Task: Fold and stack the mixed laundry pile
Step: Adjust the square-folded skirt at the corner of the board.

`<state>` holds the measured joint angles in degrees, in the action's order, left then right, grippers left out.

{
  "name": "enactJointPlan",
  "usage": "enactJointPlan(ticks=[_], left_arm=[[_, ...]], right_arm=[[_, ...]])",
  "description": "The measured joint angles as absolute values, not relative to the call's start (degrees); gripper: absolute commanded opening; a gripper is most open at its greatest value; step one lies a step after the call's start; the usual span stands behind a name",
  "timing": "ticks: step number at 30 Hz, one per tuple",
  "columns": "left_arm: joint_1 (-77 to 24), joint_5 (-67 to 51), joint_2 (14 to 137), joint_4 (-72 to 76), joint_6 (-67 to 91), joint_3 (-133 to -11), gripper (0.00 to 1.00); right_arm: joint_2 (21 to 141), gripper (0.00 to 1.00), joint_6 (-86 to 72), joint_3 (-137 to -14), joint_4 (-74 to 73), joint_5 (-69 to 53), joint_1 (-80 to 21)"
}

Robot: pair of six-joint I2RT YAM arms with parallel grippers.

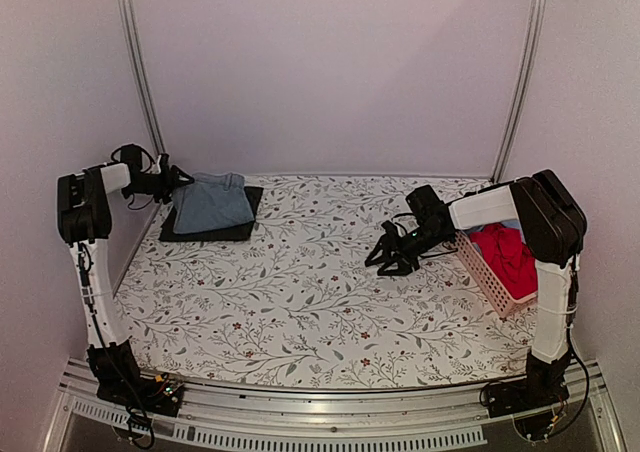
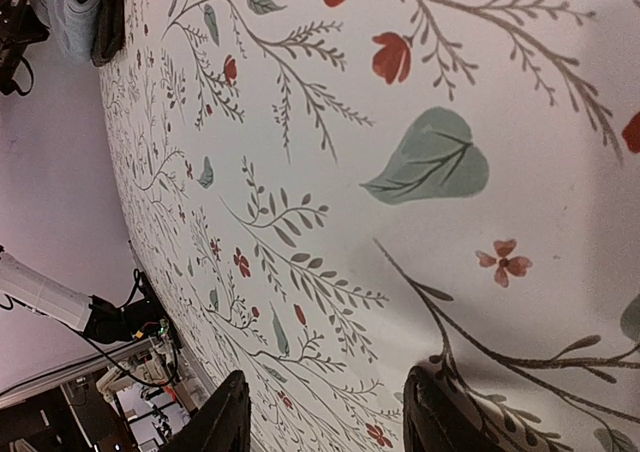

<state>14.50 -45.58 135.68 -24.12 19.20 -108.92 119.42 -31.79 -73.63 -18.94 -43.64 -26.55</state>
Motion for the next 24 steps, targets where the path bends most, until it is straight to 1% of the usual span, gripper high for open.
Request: enactJointPlan(ticks=[2,4,6,8,9,10,11,12,13,15,16,21,23,24], left_arm=[[14.50,-48.25,135.68,-23.42,17.43,-108.92,0.33],[14.48,-50.94,135.66,-22.52,15.09,-108.77,0.19],[14.35,-52.88,135.57,-21.96,13.32,-108.62,0.10],[14.17,-54.48,135.57,-21.69,11.33,-108.62,0.05],[14.06,-55.07,135.57,-21.89,10.31,-108.75,0.05],[13.96,-55.48,135.57,-22.22,9.21,-109.10,0.07],[13.85,-55.77,135.68,-22.41,8.25,-109.60,0.20],[13.74,-55.90,135.81,-22.83,7.64,-110.41,0.39],[13.58,-54.89,136.18,-23.42,7.07,-111.79,0.60],[13.26,-50.37,137.12,-23.88,6.22,-114.59,0.90],[13.10,-47.11,137.53,-24.16,5.98,-115.81,0.99],[13.06,-27.68,138.21,-28.25,4.69,-119.94,1.00],[13.19,-21.67,136.79,-28.62,4.51,-119.17,1.00],[13.19,-18.90,134.91,-27.97,4.51,-116.95,1.00]], right_arm=[[119.42,0.51,-31.66,-73.65,-19.05,-43.64,-26.55],[119.42,0.51,-31.59,-73.65,-19.07,-43.66,-26.55],[119.42,0.51,-31.44,-73.65,-19.11,-43.68,-26.55],[119.42,0.51,-31.24,-73.65,-19.18,-43.79,-26.55],[119.42,0.51,-31.18,-73.65,-19.22,-43.86,-26.55],[119.42,0.51,-31.03,-73.65,-19.29,-43.88,-26.55],[119.42,0.51,-30.96,-73.65,-19.33,-43.90,-26.55],[119.42,0.51,-30.87,-73.65,-19.35,-43.92,-26.55],[119.42,0.51,-30.79,-73.67,-19.40,-43.92,-26.55],[119.42,0.51,-30.68,-73.76,-19.68,-43.99,-26.52],[119.42,0.51,-30.59,-73.82,-19.86,-43.99,-26.52],[119.42,0.51,-30.11,-73.97,-20.67,-43.99,-26.50],[119.42,0.51,-29.87,-73.97,-20.75,-44.01,-26.48],[119.42,0.51,-29.71,-73.97,-20.82,-44.01,-26.48]])
